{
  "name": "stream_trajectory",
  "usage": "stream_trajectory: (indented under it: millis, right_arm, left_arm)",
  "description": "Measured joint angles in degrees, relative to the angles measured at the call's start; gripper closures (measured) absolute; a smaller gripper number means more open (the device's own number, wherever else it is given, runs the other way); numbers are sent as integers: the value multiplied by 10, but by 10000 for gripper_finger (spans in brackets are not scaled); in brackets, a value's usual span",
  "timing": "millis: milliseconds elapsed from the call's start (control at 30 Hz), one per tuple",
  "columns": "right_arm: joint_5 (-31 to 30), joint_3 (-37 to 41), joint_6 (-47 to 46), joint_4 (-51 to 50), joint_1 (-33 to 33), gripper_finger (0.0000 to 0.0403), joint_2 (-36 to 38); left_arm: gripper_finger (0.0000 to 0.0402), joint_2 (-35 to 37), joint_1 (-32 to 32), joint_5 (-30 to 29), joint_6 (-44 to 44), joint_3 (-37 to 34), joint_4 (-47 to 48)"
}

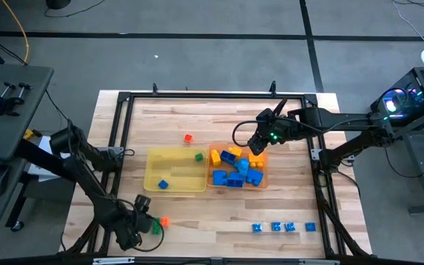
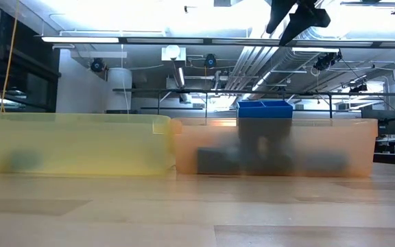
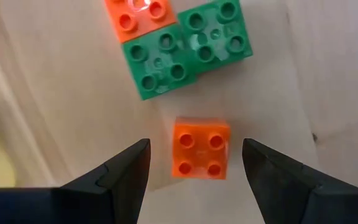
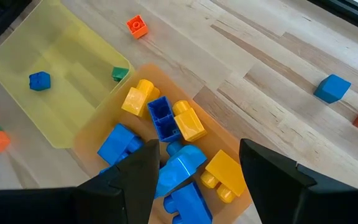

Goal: Sort blocks by size
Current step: Put the left small orange game piece into the yellow bin

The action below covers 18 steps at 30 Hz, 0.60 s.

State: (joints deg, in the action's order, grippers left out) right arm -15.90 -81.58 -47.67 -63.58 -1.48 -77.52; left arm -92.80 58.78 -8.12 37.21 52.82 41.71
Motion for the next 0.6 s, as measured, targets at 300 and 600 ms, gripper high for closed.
stream_trajectory:
  millis: [300, 600]
  right_arm:
    - [0, 0, 0, 0, 0, 185, 0]
    - [0, 0, 0, 0, 0, 185, 0]
  left_arm:
    - [163, -47, 0, 8, 1, 1, -16]
    - [260, -43, -25, 27, 52, 1, -4]
